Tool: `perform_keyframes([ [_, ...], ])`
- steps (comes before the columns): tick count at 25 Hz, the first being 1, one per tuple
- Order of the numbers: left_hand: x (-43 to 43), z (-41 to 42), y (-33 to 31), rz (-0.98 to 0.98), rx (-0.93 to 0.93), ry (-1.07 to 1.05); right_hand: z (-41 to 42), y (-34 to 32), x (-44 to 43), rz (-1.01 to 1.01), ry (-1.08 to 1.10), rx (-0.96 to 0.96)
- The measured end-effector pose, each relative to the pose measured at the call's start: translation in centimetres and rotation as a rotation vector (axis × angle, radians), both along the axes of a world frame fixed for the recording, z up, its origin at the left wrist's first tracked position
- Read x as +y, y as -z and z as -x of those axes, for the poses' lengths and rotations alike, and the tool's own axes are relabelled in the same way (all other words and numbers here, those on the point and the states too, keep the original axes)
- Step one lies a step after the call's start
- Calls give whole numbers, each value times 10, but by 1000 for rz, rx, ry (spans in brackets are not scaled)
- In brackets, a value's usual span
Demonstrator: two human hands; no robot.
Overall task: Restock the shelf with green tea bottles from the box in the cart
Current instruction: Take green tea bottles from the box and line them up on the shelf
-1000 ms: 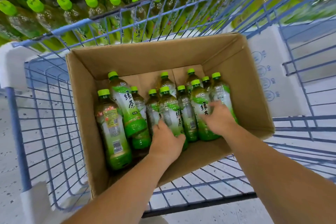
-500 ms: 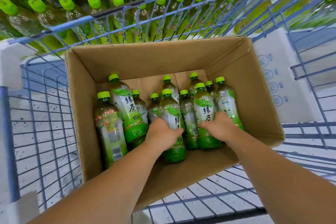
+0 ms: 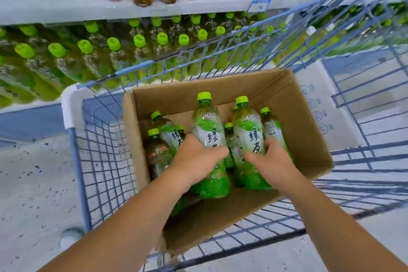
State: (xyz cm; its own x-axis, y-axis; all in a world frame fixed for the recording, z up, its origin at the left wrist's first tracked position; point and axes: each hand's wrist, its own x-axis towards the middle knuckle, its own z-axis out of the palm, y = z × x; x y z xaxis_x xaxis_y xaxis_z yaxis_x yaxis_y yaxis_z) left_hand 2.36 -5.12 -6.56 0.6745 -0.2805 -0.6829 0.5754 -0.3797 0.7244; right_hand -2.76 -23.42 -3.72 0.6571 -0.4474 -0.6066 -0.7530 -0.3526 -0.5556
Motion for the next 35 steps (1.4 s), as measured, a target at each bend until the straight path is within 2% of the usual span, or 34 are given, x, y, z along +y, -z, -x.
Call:
perform_keyframes([
  [3,40,-7,-40,51,-95,18,8,-32,37,-31,73,-90],
  [6,87,-7,-85,88,-95,-9,15,-73,85,-46,93,-159],
  [11,173,-2,-161,125,-142,-70,12,-147,170,-29,-3,-199],
  [15,249,-2,-199,74,-160,-65,-5,-193,240,-31,-69,-280],
  [19,325,-15,-226,60,-182,-155,-31,-221,316,-52,-129,-325],
  [26,423,-69,-249,23,-316,-281,-96,-230,422,-112,-235,-335],
  [30,460,-97,-252,-115,-358,-275,-138,-222,458,-159,-297,-366],
  [35,487,-130,-242,-214,-394,-398,-192,-196,485,-178,-349,-399],
])
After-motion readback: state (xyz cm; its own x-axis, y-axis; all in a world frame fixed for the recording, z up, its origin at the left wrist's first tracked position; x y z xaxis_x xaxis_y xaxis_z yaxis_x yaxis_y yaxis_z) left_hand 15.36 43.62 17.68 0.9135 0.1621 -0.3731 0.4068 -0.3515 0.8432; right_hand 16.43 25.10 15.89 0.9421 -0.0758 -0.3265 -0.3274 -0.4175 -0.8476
